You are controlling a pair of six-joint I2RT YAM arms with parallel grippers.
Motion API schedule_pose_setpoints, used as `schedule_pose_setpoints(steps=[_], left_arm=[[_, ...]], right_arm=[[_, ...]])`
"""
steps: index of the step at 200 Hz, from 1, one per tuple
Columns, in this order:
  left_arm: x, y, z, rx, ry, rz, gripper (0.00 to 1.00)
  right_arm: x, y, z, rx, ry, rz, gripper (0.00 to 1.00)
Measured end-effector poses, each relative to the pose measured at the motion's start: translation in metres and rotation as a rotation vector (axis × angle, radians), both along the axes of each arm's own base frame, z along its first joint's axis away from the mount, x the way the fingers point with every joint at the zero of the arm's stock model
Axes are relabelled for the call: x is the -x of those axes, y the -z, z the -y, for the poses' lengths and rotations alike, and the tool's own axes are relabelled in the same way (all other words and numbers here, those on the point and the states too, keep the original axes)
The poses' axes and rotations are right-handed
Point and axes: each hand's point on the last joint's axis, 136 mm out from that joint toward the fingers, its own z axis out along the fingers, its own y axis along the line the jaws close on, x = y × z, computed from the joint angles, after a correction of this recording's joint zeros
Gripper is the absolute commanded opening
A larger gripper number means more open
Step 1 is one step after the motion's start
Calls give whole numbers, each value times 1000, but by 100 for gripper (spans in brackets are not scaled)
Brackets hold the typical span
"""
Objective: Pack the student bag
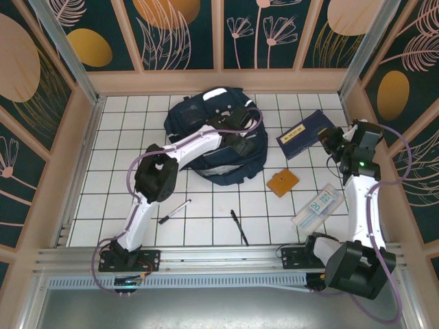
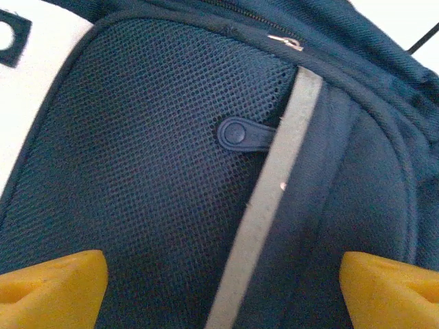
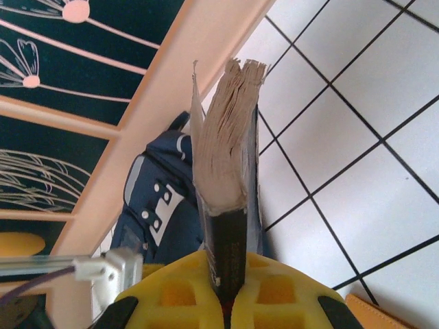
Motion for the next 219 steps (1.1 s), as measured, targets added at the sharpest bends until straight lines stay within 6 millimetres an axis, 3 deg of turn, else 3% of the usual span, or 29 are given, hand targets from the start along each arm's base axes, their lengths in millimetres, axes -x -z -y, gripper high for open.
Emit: schedule_pose_setpoints(steps=[33,44,49,53,143,187,219], left_arm=[[-4,15,2,-39,7,-19,76],[-4,16,4,-45,23,-24,80],[-4,15,5,-48,29,-26,97],[-4,14,5,-48,39,-27,99],[4,15,12,0,106,-66,99],[25,10,26,58,169,-42,99],[34,-4,48,130,220,-29,99]], right_arm=[[4,-3,-5,4,-33,13,0],[6,-5,-7,4,-42,19,0],[7,-5,-8,5,-47,22,0],[8,-4,-8,4,-49,21,0],[19,13,-12,0,-77,-15,0],[20,17,-13,-1,-86,-21,0],[20,17,-14,-6,-93,-20,0]])
